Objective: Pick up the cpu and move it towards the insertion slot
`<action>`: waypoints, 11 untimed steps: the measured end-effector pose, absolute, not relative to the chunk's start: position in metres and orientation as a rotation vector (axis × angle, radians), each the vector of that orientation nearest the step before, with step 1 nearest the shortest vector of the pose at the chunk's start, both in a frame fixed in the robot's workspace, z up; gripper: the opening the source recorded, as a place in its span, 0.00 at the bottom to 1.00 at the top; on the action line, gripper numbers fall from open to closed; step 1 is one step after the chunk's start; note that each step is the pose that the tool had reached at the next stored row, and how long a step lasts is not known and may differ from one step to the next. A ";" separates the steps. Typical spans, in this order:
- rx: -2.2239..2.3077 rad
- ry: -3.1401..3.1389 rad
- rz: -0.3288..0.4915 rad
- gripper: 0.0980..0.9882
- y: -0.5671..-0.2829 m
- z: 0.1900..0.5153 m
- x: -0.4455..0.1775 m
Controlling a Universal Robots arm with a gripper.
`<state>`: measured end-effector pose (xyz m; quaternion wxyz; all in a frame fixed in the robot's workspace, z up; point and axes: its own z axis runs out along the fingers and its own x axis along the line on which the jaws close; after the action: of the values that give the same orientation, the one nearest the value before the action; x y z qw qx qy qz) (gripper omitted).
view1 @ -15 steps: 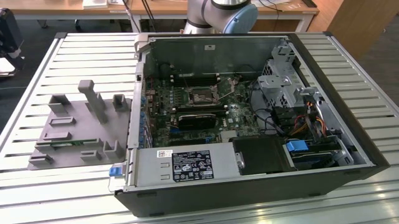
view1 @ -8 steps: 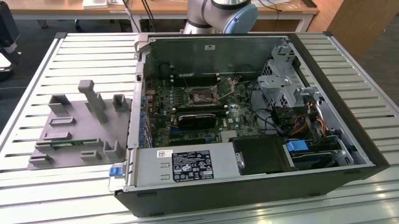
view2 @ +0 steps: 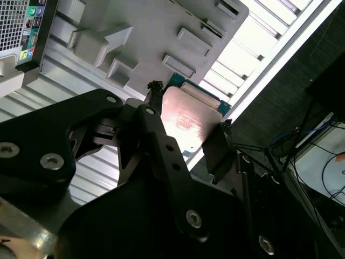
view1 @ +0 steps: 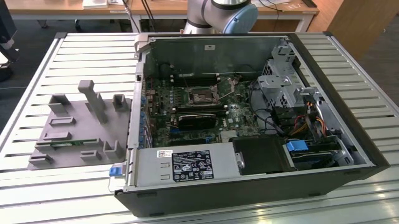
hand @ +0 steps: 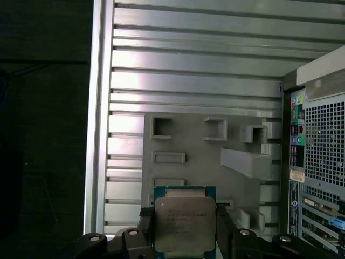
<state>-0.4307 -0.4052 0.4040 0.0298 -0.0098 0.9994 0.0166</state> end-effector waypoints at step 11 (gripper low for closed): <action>-0.030 3.082 0.051 0.50 -0.405 0.404 -0.421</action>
<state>-0.4205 -0.4052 0.4040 0.0297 -0.0098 0.9994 0.0164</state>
